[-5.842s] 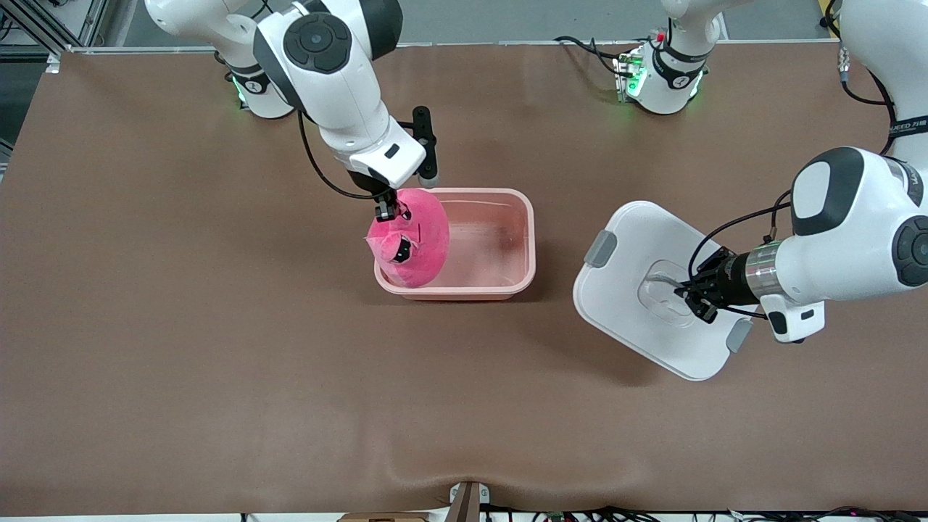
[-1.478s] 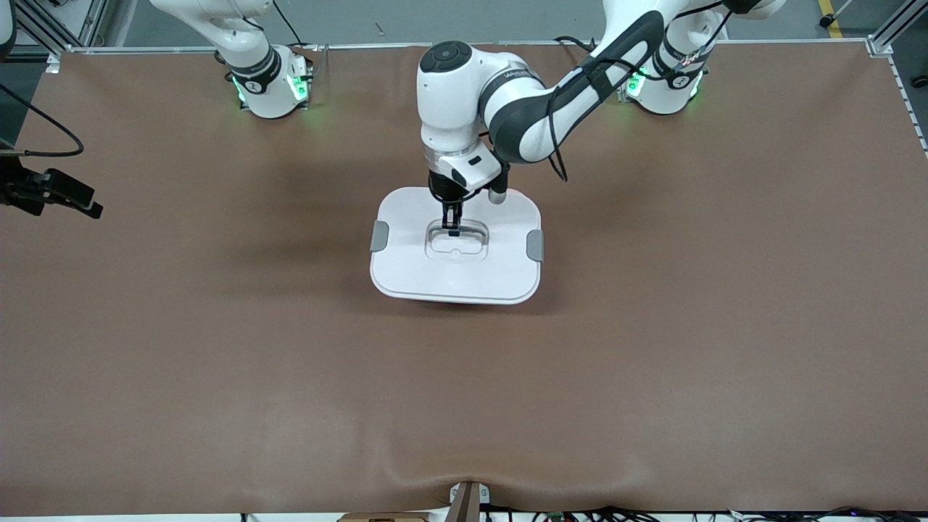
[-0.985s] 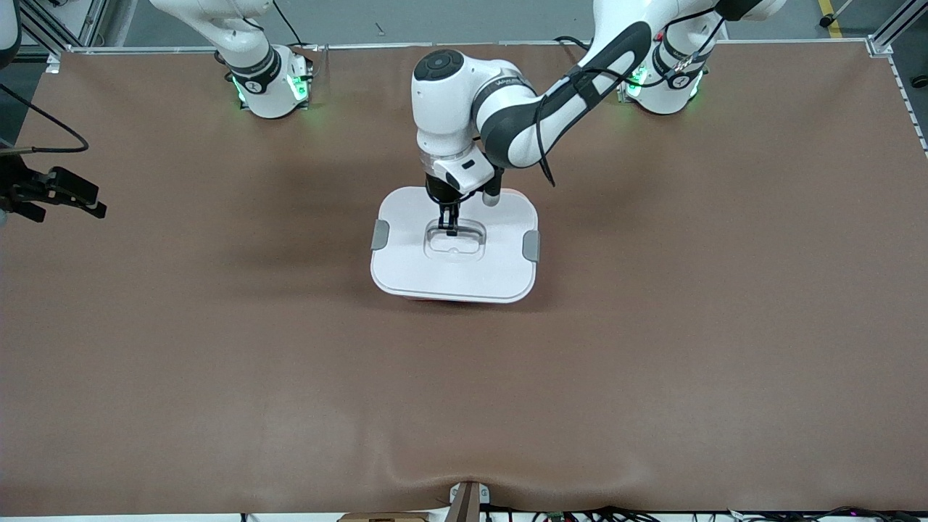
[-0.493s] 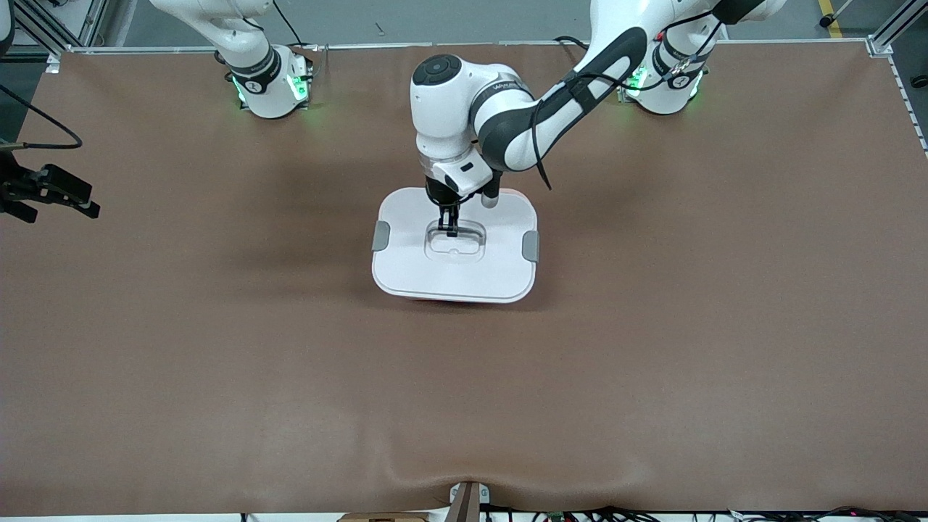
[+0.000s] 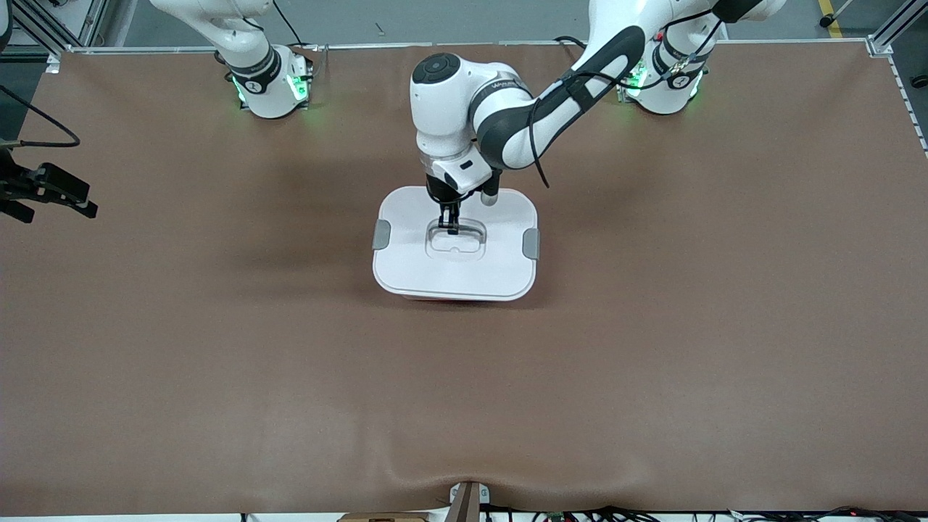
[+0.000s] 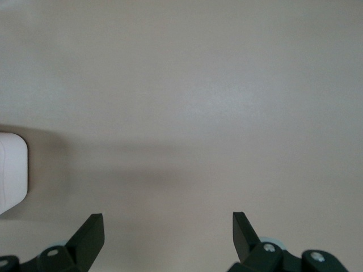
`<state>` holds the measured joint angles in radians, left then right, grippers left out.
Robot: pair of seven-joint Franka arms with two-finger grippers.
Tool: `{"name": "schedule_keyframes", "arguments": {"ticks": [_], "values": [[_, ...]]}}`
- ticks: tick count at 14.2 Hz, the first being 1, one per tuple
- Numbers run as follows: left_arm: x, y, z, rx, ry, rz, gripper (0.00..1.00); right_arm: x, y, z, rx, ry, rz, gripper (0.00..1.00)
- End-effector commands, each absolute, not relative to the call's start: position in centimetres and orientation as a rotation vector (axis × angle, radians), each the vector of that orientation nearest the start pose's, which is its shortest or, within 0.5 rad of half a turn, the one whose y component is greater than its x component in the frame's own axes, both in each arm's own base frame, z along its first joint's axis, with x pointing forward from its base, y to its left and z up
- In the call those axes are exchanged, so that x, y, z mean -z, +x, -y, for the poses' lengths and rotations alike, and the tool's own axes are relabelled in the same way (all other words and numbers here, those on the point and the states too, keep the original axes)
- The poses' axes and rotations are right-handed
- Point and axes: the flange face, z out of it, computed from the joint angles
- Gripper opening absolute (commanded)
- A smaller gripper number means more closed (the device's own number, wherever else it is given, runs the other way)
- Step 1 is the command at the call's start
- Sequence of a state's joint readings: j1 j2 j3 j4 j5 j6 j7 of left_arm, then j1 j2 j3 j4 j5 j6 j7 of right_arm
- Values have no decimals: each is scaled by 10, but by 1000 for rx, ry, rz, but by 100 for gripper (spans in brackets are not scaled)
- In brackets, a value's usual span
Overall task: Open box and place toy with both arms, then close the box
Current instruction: 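Lower the lid onto the box and press it down with the left gripper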
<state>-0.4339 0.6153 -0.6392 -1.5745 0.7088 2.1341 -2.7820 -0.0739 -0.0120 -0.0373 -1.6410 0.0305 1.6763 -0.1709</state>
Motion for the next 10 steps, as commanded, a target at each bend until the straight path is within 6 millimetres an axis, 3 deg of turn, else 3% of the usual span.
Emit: {"name": "schedule_keyframes", "arguments": {"ticks": [1,10], "values": [[-326,398,558,417,-2287,2382,0,-613,554,63,82,-3129,101,100],[-318,385,551,446,-2292,2344,0,-613,554,62,75,-3129,106,100]]}}
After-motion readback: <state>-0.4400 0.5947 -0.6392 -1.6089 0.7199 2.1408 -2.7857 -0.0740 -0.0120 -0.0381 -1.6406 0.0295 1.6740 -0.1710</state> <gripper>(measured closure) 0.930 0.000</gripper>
